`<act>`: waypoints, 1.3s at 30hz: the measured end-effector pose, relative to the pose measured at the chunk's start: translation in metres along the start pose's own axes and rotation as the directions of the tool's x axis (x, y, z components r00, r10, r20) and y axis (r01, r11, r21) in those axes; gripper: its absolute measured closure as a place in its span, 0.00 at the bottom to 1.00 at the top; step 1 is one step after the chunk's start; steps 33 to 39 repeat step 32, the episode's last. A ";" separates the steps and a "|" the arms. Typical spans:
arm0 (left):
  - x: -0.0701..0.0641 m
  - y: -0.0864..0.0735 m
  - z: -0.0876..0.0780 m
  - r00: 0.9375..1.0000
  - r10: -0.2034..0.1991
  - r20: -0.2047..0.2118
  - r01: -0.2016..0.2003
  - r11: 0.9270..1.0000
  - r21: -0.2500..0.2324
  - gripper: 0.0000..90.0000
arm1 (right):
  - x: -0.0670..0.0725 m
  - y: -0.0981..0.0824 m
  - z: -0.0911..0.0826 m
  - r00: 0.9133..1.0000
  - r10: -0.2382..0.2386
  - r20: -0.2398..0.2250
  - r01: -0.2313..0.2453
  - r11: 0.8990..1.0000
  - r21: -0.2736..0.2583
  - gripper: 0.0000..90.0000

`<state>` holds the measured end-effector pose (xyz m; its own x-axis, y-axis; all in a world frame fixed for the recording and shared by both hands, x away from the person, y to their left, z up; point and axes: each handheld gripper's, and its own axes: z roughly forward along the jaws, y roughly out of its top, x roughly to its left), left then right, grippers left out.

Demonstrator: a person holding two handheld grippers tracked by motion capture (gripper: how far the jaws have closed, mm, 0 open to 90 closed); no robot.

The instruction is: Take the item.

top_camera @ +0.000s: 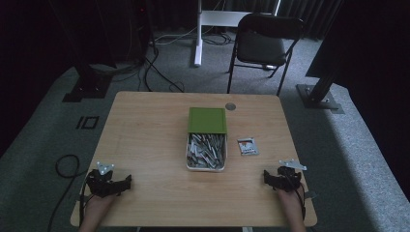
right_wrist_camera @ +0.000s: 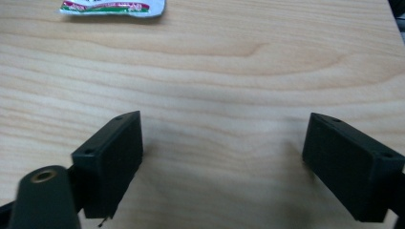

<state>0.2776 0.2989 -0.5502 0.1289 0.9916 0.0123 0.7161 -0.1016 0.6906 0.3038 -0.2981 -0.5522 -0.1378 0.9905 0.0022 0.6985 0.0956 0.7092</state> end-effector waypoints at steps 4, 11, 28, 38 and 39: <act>0.000 0.000 0.000 1.000 0.000 0.000 0.000 1.000 0.000 0.01 | -0.001 -0.007 -0.004 0.999 0.035 0.027 -0.034 0.999 -0.023 0.14; 0.000 0.000 0.000 1.000 0.000 0.000 0.000 1.000 0.000 0.02 | 0.000 -0.015 -0.012 1.000 0.009 0.024 -0.007 0.998 -0.068 0.14; 0.000 0.000 0.000 1.000 0.000 0.000 0.000 1.000 0.000 0.02 | -0.012 -0.025 -0.020 0.992 0.104 0.079 -0.101 0.994 -0.032 0.14; 0.000 0.000 0.000 1.000 0.000 0.000 0.000 1.000 0.000 0.02 | -0.013 -0.025 -0.020 0.991 0.105 0.081 -0.103 0.994 -0.033 0.14; 0.000 0.000 0.000 1.000 0.000 0.000 0.000 1.000 0.000 0.02 | -0.013 -0.025 -0.020 0.991 0.105 0.081 -0.103 0.994 -0.033 0.14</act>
